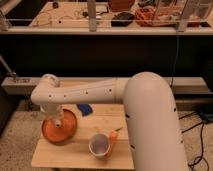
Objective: Place the bottle in the ceramic bowl
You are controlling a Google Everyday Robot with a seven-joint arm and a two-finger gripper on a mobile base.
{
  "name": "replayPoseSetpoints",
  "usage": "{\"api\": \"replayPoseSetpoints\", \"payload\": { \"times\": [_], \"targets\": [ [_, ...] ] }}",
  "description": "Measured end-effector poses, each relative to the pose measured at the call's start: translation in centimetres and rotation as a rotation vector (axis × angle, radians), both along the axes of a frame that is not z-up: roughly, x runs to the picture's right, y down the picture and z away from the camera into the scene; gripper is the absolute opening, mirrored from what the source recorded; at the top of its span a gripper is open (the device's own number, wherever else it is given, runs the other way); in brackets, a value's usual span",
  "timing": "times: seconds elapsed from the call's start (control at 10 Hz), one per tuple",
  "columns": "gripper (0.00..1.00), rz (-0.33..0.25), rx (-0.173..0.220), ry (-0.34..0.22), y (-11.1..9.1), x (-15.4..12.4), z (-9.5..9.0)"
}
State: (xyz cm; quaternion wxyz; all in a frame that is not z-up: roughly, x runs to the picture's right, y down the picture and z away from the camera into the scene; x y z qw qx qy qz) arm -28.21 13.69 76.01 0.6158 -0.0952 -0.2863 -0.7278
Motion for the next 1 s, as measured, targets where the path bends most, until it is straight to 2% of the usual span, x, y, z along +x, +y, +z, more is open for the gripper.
{"api": "replayPoseSetpoints", "payload": {
  "times": [0.1,0.5,1.0],
  "targets": [
    [0.25,-0.001,-0.001,0.000,-0.06,0.00,-0.01],
    [0.34,-0.007,-0.009,-0.004,0.01,-0.20,-0.12],
    [0.29,-0.012,-0.018,-0.008,0.01,-0.26,-0.23]
  ]
}}
